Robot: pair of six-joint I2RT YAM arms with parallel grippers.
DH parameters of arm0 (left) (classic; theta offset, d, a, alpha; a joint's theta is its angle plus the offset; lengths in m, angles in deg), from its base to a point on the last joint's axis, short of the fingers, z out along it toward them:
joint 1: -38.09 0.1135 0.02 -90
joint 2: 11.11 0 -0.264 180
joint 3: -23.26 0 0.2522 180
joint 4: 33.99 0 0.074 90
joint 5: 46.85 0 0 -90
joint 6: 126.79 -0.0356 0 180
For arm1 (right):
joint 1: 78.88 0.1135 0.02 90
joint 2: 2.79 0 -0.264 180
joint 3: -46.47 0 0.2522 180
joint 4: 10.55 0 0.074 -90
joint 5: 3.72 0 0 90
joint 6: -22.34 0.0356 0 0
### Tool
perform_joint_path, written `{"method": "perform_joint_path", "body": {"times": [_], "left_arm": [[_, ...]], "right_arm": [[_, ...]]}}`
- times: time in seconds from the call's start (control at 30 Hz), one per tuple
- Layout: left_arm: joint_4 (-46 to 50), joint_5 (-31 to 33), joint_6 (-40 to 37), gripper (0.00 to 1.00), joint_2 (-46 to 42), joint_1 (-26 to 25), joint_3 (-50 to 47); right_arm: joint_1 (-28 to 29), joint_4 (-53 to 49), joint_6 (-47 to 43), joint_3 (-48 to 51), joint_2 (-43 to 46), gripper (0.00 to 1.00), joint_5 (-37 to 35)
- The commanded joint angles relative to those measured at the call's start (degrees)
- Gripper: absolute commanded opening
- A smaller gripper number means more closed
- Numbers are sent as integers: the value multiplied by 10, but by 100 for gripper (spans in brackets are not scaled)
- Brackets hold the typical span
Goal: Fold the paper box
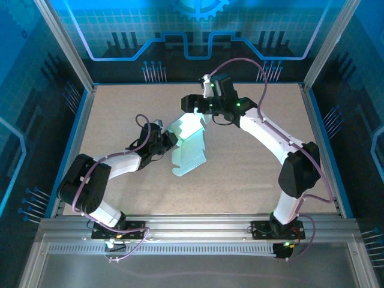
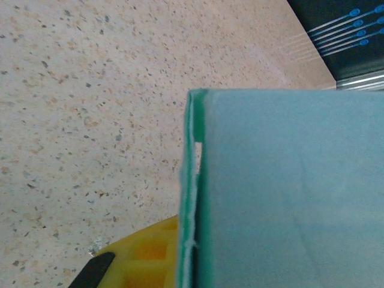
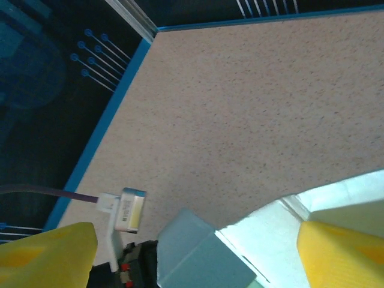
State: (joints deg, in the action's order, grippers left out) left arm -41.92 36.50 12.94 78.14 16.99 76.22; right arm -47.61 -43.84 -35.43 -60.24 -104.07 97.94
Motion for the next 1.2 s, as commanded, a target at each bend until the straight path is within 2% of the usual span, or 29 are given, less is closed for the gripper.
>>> {"method": "perform_joint_path", "body": {"times": [0.0, 0.3, 0.5, 0.6, 0.8, 0.93, 1.07, 1.17], "left_arm": [[-25, -36, -19, 0, 5, 1, 15], [-49, -52, -17, 0, -9, 1, 8], [-65, -37, -6, 0, -22, 2, -10], [-14, -16, -6, 0, -22, 1, 3], [93, 90, -4, 0, -32, 1, 18], [133, 135, -11, 0, -34, 1, 27], [158, 179, -26, 0, -38, -2, 36], [172, 209, -41, 0, -44, -6, 40]], "right_arm": [[-9, 6, 22, -6, -21, 90, 88], [-10, 17, 60, -13, -50, 87, 184], [16, 16, 68, -22, -67, 86, 173], [22, -9, 39, -23, -41, 86, 124], [37, -94, -42, -22, 40, 86, -48], [60, -137, -75, -37, 66, 86, -131], [107, -184, -107, -83, 55, 85, -231], [135, -234, -116, -149, 14, 83, -286]]}}
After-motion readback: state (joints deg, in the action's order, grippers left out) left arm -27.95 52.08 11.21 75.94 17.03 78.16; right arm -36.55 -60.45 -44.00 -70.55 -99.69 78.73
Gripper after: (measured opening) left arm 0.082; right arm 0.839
